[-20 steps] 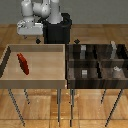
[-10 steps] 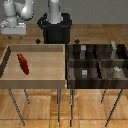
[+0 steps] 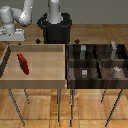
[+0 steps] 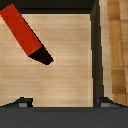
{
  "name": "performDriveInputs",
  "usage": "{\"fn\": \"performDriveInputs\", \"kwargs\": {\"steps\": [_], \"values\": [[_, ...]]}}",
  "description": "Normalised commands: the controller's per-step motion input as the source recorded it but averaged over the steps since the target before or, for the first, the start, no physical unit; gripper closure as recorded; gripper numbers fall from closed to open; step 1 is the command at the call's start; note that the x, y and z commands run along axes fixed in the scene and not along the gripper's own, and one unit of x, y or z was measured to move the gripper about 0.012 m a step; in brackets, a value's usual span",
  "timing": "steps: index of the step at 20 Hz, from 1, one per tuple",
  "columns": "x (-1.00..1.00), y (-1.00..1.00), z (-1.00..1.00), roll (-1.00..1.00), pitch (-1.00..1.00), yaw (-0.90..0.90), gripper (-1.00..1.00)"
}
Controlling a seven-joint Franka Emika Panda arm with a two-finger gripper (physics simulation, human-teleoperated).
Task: Place the box of cereal into the appropriate compartment.
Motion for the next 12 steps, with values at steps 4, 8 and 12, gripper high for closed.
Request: {"fn": "performDriveInputs", "kwargs": {"steps": [4,8,12], "values": [[0.0,0.75,0.0,0.0,0.0,0.0,-1.0],[0.75,0.0,0.0,0.0,0.0,0.0,-1.0],[1.0,0.0,0.0,0.0,0.0,0.0,-1.0]]}}
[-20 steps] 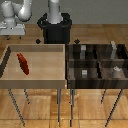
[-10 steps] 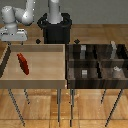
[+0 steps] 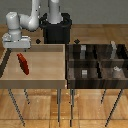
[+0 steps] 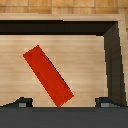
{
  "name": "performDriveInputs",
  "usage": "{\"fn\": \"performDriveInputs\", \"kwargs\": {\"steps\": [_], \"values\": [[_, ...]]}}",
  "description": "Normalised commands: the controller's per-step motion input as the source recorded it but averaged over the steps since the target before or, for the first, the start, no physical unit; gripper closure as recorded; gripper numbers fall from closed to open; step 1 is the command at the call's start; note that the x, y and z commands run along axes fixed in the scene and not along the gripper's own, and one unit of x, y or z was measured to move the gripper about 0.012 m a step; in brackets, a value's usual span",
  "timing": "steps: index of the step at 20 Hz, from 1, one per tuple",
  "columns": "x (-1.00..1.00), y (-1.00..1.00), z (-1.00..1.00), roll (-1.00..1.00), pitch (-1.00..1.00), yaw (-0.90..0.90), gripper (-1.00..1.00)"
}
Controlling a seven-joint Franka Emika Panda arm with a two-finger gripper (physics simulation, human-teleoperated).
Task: Place the box of cereal into the appropriate compartment.
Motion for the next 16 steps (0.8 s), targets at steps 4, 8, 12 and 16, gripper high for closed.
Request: {"fn": "performDriveInputs", "kwargs": {"steps": [4,8,12,16], "values": [[0.5,0.0,0.0,0.0,0.0,0.23,-1.0],[0.0,0.0,0.0,0.0,0.0,1.0,-1.0],[0.0,-0.25,0.0,0.0,0.0,0.08,-1.0],[-0.25,0.0,0.0,0.0,0.0,0.0,-1.0]]}}
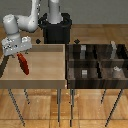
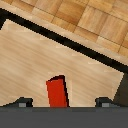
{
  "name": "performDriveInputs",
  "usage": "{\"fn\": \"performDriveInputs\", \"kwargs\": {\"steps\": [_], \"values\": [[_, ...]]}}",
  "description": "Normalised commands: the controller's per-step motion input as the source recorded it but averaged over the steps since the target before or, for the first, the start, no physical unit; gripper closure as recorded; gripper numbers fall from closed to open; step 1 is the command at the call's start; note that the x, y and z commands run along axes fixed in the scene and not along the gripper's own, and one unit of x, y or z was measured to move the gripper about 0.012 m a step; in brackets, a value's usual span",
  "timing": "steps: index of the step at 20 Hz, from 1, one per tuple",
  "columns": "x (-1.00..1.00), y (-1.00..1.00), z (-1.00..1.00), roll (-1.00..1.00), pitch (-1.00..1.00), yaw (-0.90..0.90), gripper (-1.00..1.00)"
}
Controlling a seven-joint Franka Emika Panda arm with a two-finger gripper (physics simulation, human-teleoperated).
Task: Place the box of cereal into the appropriate compartment.
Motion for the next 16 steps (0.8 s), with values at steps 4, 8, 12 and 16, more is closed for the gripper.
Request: {"fn": "performDriveInputs", "kwargs": {"steps": [4,8,12,16], "values": [[-0.25,0.12,0.0,0.0,0.0,0.0,-1.0],[0.0,0.0,0.0,0.0,0.0,0.0,-1.0],[0.0,0.25,0.0,0.0,0.0,0.0,-1.0],[0.0,0.0,-0.5,0.0,0.0,0.0,-1.0]]}}
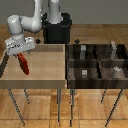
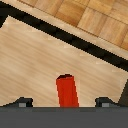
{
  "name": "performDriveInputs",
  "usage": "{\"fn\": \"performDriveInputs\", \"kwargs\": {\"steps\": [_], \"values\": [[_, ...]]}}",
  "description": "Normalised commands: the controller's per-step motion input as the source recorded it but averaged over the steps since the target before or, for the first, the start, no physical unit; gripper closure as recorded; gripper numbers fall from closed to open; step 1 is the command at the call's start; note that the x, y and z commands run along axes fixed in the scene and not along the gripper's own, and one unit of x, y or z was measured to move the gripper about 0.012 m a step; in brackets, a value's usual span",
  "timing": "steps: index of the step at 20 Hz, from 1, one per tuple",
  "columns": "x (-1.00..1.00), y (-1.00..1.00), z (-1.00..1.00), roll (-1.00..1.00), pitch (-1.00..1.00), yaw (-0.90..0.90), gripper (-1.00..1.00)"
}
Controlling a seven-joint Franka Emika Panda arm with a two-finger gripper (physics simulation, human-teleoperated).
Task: Place the box of cereal into the appropriate compartment.
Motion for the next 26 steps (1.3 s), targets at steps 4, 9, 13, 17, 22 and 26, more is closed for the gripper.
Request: {"fn": "performDriveInputs", "kwargs": {"steps": [4,9,13,17,22,26], "values": [[0.0,-0.25,-0.25,0.0,0.0,0.0,-1.0],[0.0,0.0,-0.2,0.0,0.0,0.0,1.0],[0.0,0.0,0.0,0.0,0.0,0.0,1.0],[0.0,0.0,0.0,0.0,0.0,0.0,1.0],[0.0,0.0,0.6,0.0,0.0,0.0,1.0],[0.0,0.0,1.0,0.0,0.0,0.0,1.0]]}}
